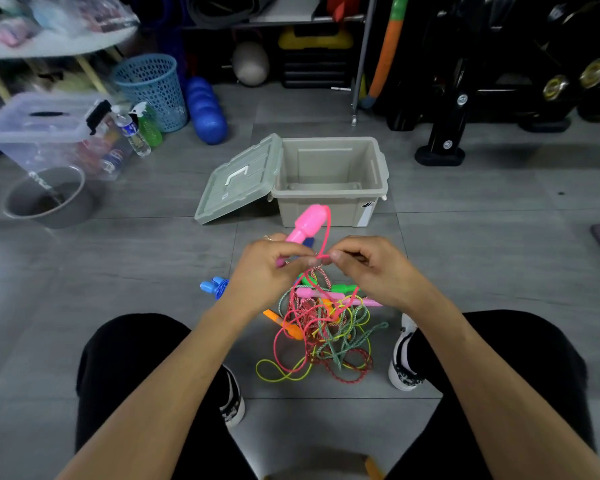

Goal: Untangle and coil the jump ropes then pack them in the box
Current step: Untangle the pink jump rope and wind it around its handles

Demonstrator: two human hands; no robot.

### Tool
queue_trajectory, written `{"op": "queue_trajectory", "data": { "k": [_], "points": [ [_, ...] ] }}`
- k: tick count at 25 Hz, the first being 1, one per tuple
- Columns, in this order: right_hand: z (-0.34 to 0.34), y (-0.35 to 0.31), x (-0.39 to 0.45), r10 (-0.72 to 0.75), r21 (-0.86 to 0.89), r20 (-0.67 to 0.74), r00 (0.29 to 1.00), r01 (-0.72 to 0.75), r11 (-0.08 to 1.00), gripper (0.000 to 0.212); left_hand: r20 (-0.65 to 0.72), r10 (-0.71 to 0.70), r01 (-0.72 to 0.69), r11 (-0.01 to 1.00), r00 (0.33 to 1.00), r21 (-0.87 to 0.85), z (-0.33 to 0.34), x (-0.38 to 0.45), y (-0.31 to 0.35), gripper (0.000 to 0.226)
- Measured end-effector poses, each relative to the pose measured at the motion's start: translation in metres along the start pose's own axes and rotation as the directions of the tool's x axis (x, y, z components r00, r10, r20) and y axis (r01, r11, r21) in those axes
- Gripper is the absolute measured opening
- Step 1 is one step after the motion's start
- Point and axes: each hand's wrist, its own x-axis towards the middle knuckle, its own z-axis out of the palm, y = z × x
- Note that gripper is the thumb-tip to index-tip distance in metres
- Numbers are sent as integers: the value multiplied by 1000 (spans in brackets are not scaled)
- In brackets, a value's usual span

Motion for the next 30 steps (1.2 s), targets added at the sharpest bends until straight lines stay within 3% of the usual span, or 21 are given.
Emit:
{"op": "queue_trajectory", "data": {
  "k": [2,4,6,8,10,12,14,15,17,20,22,25,27,30],
  "points": [
    [1,7,2,81,55,17,997,-82,995,18,-141,-88,73,992,986,-106,-3,3,0,20],
    [4,21,4,181,38,120,976,-187,982,22,-243,-196,126,953,950,-276,-13,7,-1,18],
    [9,37,3,311,-99,240,920,-296,950,24,-304,-289,155,904,908,-397,-22,8,-5,19],
    [10,45,2,412,-294,249,876,-337,894,25,-326,-349,200,889,879,-412,-25,8,-9,21],
    [8,41,3,341,-322,112,933,-290,901,23,-282,-390,316,908,877,-274,-25,7,-16,22],
    [4,26,4,149,-180,-110,983,-167,969,21,-108,-450,457,888,887,56,-23,5,-29,19],
    [-2,10,3,35,-30,-245,969,-44,999,21,41,-510,464,811,859,357,-20,1,-36,17],
    [-4,3,1,1,8,-255,967,1,1000,21,55,-507,447,801,860,398,-19,-1,-35,19],
    [-2,-3,-1,-38,0,-207,978,39,999,20,30,-415,388,872,909,298,-20,-2,-28,22],
    [6,-4,1,-90,-81,-104,991,82,993,20,94,-190,193,981,977,-21,-20,-3,-14,26],
    [9,-4,1,-116,-77,-73,991,110,991,19,137,-98,103,994,986,-27,-14,-5,-10,18],
    [8,5,3,-45,0,-30,999,45,999,20,10,-100,100,991,995,-94,-7,-3,-8,12],
    [10,17,5,105,59,129,986,-113,992,21,-114,-157,122,955,981,-270,-11,0,-4,16],
    [16,40,2,323,-159,338,884,-285,945,20,-211,-257,156,902,943,-402,-19,2,-4,12]
  ]
}}
